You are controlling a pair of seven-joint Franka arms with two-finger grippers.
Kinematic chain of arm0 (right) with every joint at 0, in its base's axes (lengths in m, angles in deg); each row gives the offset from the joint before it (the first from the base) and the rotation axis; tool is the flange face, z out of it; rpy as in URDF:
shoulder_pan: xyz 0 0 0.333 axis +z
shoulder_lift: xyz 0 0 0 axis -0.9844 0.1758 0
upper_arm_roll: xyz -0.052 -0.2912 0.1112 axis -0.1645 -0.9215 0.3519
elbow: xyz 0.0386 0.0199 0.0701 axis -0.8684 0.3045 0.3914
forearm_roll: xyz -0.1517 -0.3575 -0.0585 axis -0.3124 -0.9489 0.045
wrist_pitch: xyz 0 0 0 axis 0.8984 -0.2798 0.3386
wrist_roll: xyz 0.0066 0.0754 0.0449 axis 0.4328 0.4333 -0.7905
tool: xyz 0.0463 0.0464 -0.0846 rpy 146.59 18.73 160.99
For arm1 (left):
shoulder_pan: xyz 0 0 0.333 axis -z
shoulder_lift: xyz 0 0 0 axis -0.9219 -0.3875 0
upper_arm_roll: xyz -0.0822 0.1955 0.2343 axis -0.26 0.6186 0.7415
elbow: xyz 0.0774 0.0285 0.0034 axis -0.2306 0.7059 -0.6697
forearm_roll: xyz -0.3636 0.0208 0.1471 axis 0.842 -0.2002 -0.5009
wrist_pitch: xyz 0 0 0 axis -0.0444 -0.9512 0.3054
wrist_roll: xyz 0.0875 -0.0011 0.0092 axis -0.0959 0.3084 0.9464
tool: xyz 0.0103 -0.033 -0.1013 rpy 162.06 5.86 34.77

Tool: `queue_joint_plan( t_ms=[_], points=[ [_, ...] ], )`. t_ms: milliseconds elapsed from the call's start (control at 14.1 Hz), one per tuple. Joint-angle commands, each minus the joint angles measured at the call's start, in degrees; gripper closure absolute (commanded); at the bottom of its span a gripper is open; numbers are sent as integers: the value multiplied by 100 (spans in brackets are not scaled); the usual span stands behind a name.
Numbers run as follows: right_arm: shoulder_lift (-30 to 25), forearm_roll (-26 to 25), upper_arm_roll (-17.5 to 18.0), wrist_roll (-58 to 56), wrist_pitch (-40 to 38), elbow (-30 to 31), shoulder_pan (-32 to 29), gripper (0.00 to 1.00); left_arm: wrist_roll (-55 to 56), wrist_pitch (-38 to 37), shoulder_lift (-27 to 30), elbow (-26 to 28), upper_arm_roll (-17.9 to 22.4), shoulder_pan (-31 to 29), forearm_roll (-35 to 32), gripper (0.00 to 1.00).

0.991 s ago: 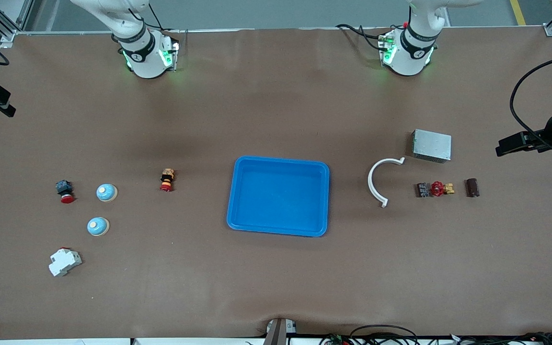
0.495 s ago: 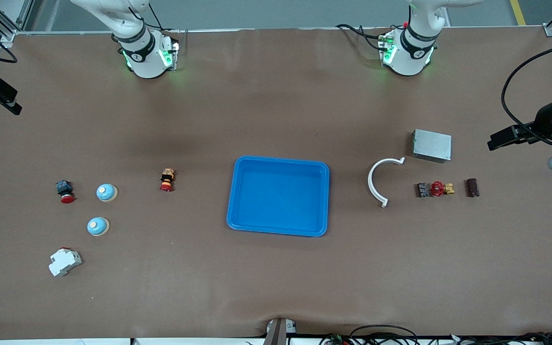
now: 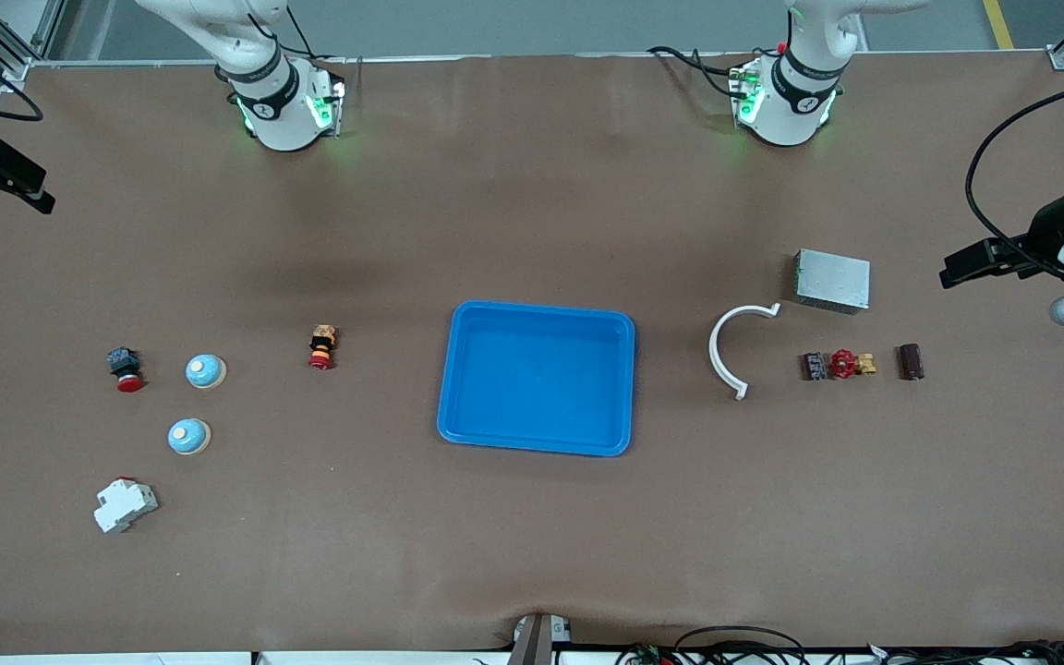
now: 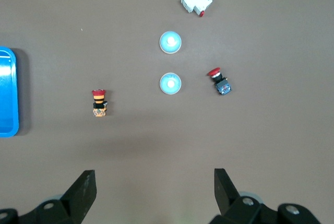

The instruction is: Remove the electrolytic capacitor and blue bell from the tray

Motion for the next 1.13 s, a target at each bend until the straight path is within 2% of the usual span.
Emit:
queue_joint_plan(
  t_ms=[0, 637, 778, 1061],
  points=[
    [-116, 101, -11, 148, -193, 41, 14, 0, -91, 98, 159, 161, -40, -33, -105, 0],
    [-107, 145, -20, 280, -273, -38, 14, 0, -91, 98, 150, 135, -40, -42, -105, 0],
    [-107, 328, -37, 271, -299, -47, 5, 0, -91, 98, 150, 144, -31, -33, -105, 0],
    [-107, 347, -37, 254, -361, -144, 5, 0, -91, 107, 141, 144, -31, -33, -105, 0]
  ],
)
